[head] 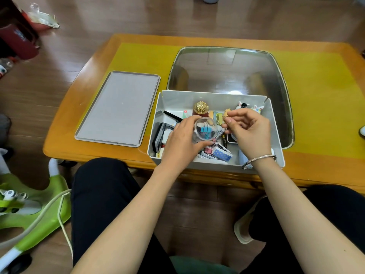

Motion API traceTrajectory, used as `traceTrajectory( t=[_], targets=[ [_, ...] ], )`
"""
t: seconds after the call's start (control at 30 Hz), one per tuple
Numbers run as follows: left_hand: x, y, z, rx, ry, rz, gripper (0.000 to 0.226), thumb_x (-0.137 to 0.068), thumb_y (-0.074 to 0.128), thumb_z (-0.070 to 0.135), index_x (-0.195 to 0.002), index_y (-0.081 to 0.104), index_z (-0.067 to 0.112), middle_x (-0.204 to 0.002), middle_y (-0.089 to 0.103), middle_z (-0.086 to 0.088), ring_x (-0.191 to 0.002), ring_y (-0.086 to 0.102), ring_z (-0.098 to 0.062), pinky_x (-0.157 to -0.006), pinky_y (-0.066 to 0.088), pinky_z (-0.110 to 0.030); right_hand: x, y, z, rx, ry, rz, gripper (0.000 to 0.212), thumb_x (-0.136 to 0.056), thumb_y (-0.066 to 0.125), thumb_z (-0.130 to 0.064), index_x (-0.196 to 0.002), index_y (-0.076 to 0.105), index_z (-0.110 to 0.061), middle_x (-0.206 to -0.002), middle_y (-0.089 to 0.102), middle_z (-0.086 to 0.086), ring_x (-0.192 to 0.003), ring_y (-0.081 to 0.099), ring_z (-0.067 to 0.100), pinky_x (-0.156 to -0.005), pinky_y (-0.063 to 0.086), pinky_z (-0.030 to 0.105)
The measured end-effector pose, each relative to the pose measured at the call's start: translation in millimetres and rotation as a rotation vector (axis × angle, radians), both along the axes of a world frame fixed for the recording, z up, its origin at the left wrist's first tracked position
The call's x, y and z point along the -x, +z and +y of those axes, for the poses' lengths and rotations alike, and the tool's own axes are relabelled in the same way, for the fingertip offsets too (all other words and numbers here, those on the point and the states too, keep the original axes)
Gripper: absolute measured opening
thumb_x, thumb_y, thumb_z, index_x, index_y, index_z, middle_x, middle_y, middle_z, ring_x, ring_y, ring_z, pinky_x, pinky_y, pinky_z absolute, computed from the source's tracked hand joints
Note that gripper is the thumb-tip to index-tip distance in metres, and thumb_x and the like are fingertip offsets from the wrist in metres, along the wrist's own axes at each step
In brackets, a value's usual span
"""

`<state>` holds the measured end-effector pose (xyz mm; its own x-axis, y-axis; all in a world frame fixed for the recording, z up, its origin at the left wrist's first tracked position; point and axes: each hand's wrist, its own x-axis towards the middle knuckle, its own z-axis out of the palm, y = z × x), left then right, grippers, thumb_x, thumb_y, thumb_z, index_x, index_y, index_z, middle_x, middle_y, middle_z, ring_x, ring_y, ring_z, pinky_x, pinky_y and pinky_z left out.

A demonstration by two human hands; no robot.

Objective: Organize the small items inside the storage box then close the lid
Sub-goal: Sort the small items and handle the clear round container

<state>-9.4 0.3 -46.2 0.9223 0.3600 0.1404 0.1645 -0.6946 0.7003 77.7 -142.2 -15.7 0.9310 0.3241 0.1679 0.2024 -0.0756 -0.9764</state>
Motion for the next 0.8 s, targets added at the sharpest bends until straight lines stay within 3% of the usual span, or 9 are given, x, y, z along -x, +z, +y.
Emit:
traceTrajectory(
  t=[0.1,0.17,0.27,0.33,0.5,0.57,0.67,0.8],
  targets=[
    [3,-1,0,-0.057,0.003,-0.097,0.069,-0.071,0.082,0.019,-0.131,0.047,0.022,-0.130,0.052,0.005,-0.122,0.044,-0.011,-0.104,0.038,-0.029,2,0,0,0.053,0.018,-0.029,0.014,-0.081,0.065,0.006,-0.085,0.065,-0.008,-0.081,0.066,0.015,-0.072,0.067,0.024,-0.072,0.057,0.037],
    [4,0,0,-0.021,0.010,-0.136,0.068,-0.070,0.082,0.017,-0.130,0.049,0.021,-0.129,0.052,0.006,-0.120,0.046,-0.010,-0.101,0.036,-0.020,3,2,-1,0.062,0.028,-0.050,0.017,-0.079,0.067,0.006,-0.082,0.066,-0.010,-0.083,0.067,0.016,-0.073,0.067,0.028,-0.073,0.056,0.038],
    [2,3,1,0.115,0.037,-0.061,0.062,-0.072,0.080,0.038,-0.124,0.051,0.025,-0.115,0.059,0.011,-0.096,0.056,-0.001,-0.080,0.045,-0.017,5,2,0,0.016,0.050,-0.027,0.015,-0.080,0.065,0.008,-0.085,0.066,-0.006,-0.078,0.066,0.014,-0.064,0.067,0.008,-0.069,0.057,0.024],
    [2,4,0,0.097,0.060,0.012,0.060,-0.073,0.073,0.054,-0.122,0.051,0.027,-0.107,0.060,0.015,-0.082,0.054,0.006,-0.067,0.041,-0.014,5,3,1,-0.017,0.050,-0.007,0.014,-0.082,0.063,0.009,-0.087,0.065,-0.004,-0.074,0.065,0.008,-0.062,0.066,0.004,-0.066,0.057,0.020],
    [2,-3,-1,-0.085,0.031,-0.058,0.070,-0.071,0.081,0.034,-0.132,0.047,0.023,-0.127,0.055,0.006,-0.116,0.045,-0.012,-0.096,0.038,-0.027,5,5,1,-0.021,0.022,-0.022,0.017,-0.082,0.063,0.007,-0.083,0.066,-0.010,-0.073,0.065,0.006,-0.064,0.066,0.007,-0.061,0.057,0.023],
    [1,-3,0,-0.086,0.038,-0.046,0.072,-0.070,0.082,0.033,-0.133,0.047,0.024,-0.129,0.055,0.006,-0.117,0.045,-0.013,-0.096,0.039,-0.029,5,5,1,0.029,0.036,-0.060,0.019,-0.081,0.067,0.003,-0.080,0.067,-0.016,-0.072,0.066,0.003,-0.064,0.064,0.011,-0.058,0.057,0.025],
    [1,-4,0,-0.114,0.030,-0.043,0.072,-0.070,0.082,0.036,-0.133,0.048,0.027,-0.128,0.056,0.008,-0.116,0.046,-0.014,-0.094,0.038,-0.030,5,3,5,0.097,0.067,-0.105,0.018,-0.079,0.070,0.001,-0.083,0.069,-0.017,-0.077,0.067,0.005,-0.069,0.064,0.013,-0.067,0.056,0.027],
    [1,-4,-1,-0.087,0.026,-0.044,0.069,-0.072,0.078,0.045,-0.132,0.048,0.028,-0.125,0.059,0.009,-0.112,0.047,-0.015,-0.091,0.039,-0.030,7,1,10,0.170,0.112,-0.134,0.019,-0.081,0.069,-0.001,-0.092,0.070,-0.017,-0.084,0.069,0.000,-0.072,0.063,-0.002,-0.071,0.053,0.018]
  ],
)
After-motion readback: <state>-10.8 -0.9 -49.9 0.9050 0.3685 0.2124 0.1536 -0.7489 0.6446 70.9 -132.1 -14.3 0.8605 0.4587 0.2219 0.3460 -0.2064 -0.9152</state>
